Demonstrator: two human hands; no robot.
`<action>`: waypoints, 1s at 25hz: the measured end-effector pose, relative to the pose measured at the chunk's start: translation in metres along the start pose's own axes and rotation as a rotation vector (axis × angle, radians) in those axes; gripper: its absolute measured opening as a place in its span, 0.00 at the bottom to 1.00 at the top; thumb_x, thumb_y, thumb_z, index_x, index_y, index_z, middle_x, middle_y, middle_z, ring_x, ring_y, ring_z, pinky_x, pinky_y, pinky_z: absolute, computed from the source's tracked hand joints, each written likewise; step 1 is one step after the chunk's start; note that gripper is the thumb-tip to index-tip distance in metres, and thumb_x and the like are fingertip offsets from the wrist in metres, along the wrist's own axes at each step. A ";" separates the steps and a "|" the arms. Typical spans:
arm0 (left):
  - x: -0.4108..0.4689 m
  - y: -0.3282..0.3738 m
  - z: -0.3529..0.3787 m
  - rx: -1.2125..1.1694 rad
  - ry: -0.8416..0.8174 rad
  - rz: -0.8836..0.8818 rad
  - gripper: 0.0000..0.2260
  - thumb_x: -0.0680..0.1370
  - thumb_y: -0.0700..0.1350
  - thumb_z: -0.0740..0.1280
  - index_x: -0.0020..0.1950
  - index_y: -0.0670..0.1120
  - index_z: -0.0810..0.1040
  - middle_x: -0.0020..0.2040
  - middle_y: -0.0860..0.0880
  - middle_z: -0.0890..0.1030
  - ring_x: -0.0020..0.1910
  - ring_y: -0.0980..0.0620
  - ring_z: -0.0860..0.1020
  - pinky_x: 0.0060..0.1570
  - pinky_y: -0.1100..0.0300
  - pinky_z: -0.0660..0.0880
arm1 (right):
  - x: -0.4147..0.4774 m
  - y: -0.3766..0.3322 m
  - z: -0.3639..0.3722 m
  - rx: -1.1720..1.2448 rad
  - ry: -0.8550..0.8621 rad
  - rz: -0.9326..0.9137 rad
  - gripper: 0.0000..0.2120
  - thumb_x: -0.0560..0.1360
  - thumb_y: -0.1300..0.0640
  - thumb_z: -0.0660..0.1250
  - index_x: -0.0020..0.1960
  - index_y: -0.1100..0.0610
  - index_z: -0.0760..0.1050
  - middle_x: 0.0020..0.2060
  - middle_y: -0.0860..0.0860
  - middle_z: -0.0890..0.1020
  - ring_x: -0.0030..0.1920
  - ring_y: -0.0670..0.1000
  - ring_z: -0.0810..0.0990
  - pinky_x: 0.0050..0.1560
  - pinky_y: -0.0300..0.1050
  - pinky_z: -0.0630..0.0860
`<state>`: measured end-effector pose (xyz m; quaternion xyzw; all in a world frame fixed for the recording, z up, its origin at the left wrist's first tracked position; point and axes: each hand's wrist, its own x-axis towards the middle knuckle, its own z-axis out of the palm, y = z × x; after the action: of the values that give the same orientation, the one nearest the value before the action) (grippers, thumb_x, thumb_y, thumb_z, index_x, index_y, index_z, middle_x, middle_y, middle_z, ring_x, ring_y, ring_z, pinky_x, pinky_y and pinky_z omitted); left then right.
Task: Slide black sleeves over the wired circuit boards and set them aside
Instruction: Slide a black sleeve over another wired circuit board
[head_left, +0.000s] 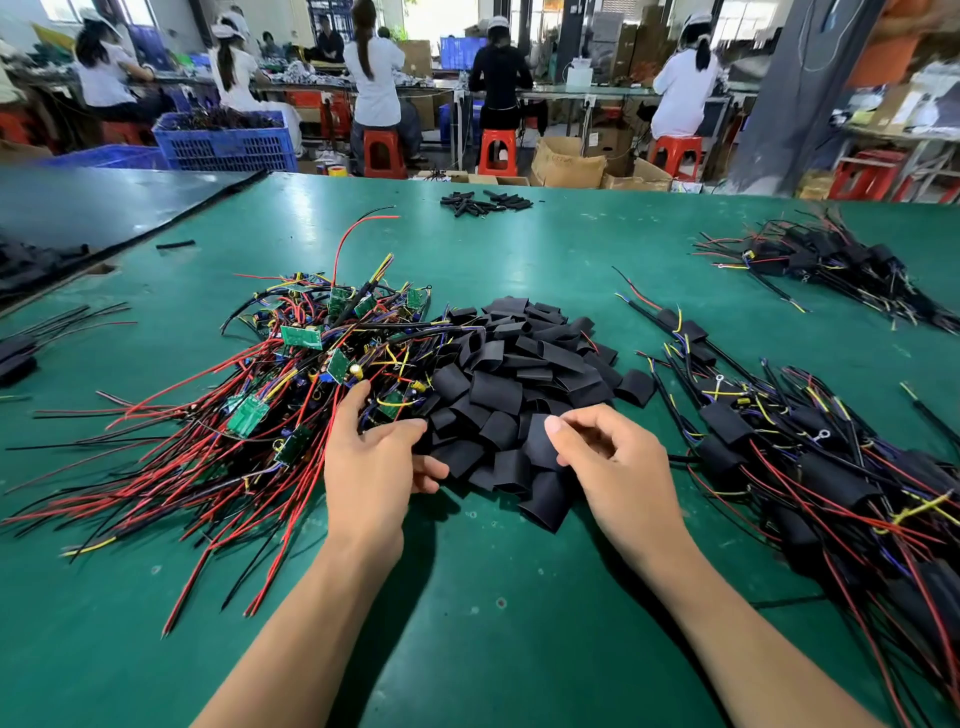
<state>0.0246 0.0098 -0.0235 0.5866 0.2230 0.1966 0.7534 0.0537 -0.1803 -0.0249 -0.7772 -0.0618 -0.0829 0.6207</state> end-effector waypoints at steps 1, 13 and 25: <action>0.001 0.000 0.000 0.007 -0.015 -0.009 0.29 0.78 0.34 0.66 0.76 0.52 0.63 0.48 0.44 0.82 0.23 0.49 0.78 0.22 0.61 0.73 | 0.000 -0.001 0.000 -0.004 -0.003 0.000 0.04 0.76 0.56 0.73 0.42 0.53 0.82 0.29 0.43 0.81 0.32 0.40 0.76 0.37 0.29 0.69; -0.002 0.003 0.005 0.010 -0.063 0.086 0.19 0.79 0.36 0.66 0.66 0.55 0.74 0.59 0.51 0.79 0.27 0.48 0.81 0.27 0.61 0.75 | -0.002 -0.003 0.000 -0.006 -0.036 0.000 0.05 0.76 0.54 0.72 0.41 0.51 0.82 0.30 0.43 0.81 0.31 0.39 0.74 0.35 0.27 0.67; 0.000 0.009 -0.003 -0.148 0.062 0.208 0.24 0.80 0.36 0.65 0.72 0.55 0.64 0.64 0.54 0.77 0.31 0.47 0.84 0.30 0.60 0.78 | -0.003 -0.004 0.003 -0.006 -0.068 0.008 0.06 0.76 0.56 0.72 0.40 0.53 0.82 0.29 0.43 0.80 0.31 0.40 0.74 0.35 0.28 0.68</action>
<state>0.0226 0.0143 -0.0152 0.5431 0.1691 0.3077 0.7627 0.0498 -0.1767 -0.0226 -0.7818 -0.0795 -0.0540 0.6161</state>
